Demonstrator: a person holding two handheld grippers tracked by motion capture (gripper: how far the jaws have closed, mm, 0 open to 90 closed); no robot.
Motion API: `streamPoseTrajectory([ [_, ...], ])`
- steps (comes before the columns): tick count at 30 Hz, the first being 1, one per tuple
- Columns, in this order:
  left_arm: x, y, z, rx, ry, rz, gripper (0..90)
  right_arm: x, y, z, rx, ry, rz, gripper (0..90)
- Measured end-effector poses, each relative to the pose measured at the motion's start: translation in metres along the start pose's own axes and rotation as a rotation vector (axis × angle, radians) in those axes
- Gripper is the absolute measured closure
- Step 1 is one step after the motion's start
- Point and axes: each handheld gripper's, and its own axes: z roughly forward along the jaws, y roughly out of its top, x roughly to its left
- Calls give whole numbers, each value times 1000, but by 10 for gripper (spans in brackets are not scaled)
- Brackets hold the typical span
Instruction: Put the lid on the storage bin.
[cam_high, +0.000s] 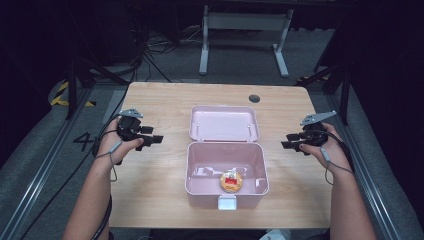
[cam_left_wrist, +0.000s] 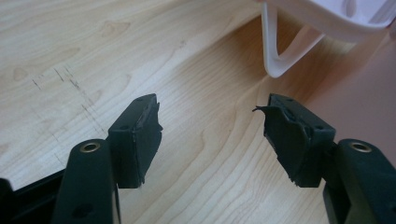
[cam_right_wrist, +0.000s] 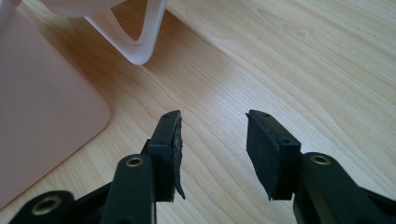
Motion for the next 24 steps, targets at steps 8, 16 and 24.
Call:
streamPoseTrajectory([
  [8,-4,11,-1,-16,-7,8,393,4,-4,-7,-12,-5,5,552],
  [16,-9,30,2,-65,-27,48,410,6,-9,-11,-13,-7,17,543],
  [24,-14,51,6,-89,-55,47,449,6,-11,-10,-11,-7,21,537],
])
